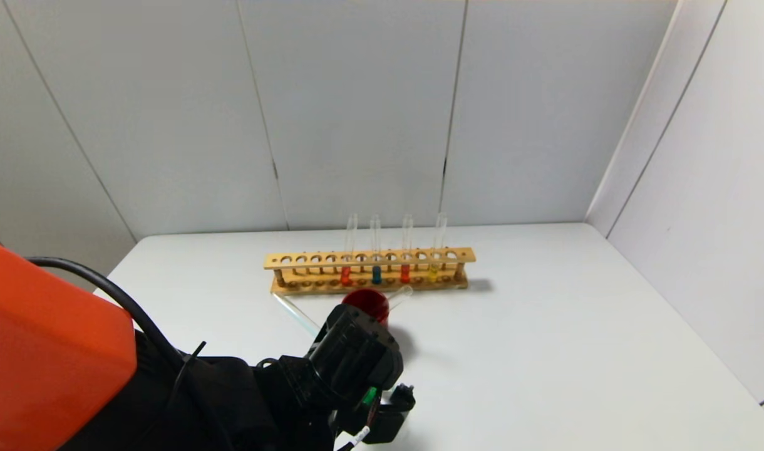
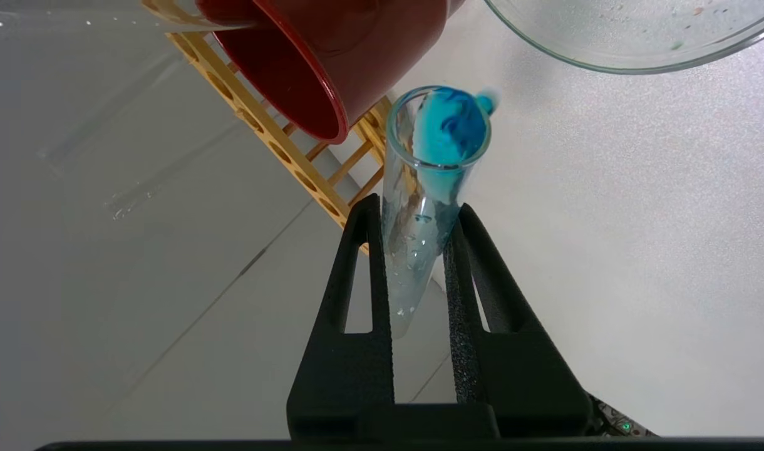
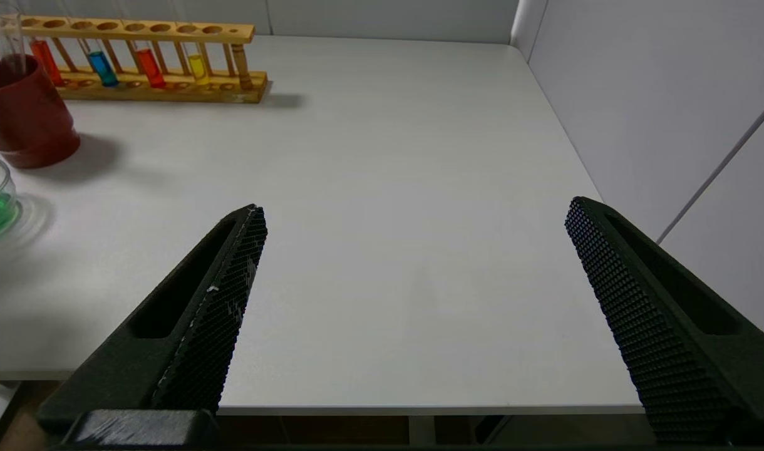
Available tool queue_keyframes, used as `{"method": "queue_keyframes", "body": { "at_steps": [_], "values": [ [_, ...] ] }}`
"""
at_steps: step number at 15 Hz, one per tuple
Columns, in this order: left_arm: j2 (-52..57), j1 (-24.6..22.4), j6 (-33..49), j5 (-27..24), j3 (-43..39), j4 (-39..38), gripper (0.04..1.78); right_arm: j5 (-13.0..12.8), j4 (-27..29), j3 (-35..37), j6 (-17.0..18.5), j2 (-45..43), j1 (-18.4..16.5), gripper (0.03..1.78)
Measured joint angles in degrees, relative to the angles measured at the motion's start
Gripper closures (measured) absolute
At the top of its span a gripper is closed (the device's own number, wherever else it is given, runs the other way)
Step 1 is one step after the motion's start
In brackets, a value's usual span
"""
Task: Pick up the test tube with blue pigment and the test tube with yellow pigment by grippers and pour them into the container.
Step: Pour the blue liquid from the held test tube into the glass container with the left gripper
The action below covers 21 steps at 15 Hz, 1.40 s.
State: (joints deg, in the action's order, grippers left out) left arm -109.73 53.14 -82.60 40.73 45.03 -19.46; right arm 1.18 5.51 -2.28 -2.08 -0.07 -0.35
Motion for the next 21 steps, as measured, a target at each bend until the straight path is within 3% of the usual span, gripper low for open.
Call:
{"method": "queue_keyframes", "body": {
  "at_steps": [21],
  "values": [
    [-0.5, 0.1, -5.1, 3.2, 1.1, -0.1, 1.52, 0.0, 0.0, 0.0, 0.0, 0.0, 0.0, 0.07]
  ]
}}
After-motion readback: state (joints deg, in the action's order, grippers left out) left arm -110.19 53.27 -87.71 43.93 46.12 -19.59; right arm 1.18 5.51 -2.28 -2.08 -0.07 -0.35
